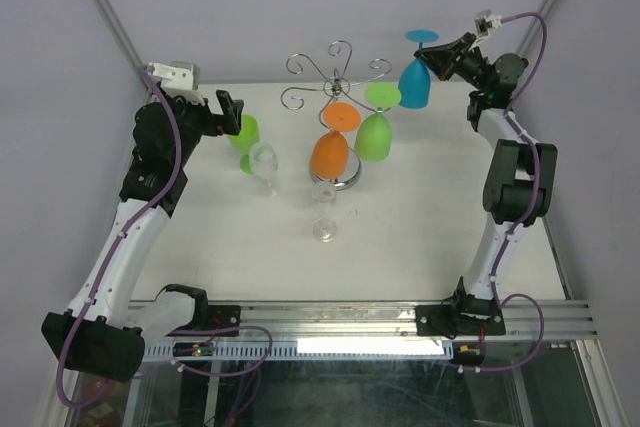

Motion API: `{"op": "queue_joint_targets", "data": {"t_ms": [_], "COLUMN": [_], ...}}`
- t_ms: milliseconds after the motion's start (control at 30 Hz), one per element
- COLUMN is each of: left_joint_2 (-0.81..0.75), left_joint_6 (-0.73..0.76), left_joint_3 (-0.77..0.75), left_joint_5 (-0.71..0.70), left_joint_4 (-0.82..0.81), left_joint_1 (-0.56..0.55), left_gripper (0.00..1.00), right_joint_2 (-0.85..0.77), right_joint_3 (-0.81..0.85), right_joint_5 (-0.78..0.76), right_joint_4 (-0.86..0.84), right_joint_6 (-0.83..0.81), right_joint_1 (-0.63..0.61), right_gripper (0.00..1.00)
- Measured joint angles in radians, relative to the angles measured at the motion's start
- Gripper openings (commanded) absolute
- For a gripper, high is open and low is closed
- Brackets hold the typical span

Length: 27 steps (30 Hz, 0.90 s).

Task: Place the wine glass upside down on the wine glass rack
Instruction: Turn the wine glass upside down at the wine rack.

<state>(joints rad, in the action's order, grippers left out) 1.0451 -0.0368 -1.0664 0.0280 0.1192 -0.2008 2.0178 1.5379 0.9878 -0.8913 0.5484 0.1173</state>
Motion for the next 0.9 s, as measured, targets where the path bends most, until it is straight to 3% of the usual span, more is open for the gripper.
{"op": "queue_joint_targets", "data": {"t_ms": [333, 900], "left_joint_2": [0.002, 0.002], "left_joint_6": [0.001, 0.004], "left_joint_3": [0.0, 0.002], "left_joint_5": [0.001, 0.001], "left_joint_4": [0.0, 0.0], "left_joint_1": [0.0, 0.0], "left_gripper": [0.99, 0.99], "right_joint_2": [0.172, 0.245], "right_joint_3": [0.088, 0.224], "right_joint_5": [0.064, 0.113], "right_joint_4": [-0.361, -0.453], "right_joint_6": [0.275, 0.37], "right_joint_1": [-0.016, -0.109], "right_gripper": [0.0, 0.0]}}
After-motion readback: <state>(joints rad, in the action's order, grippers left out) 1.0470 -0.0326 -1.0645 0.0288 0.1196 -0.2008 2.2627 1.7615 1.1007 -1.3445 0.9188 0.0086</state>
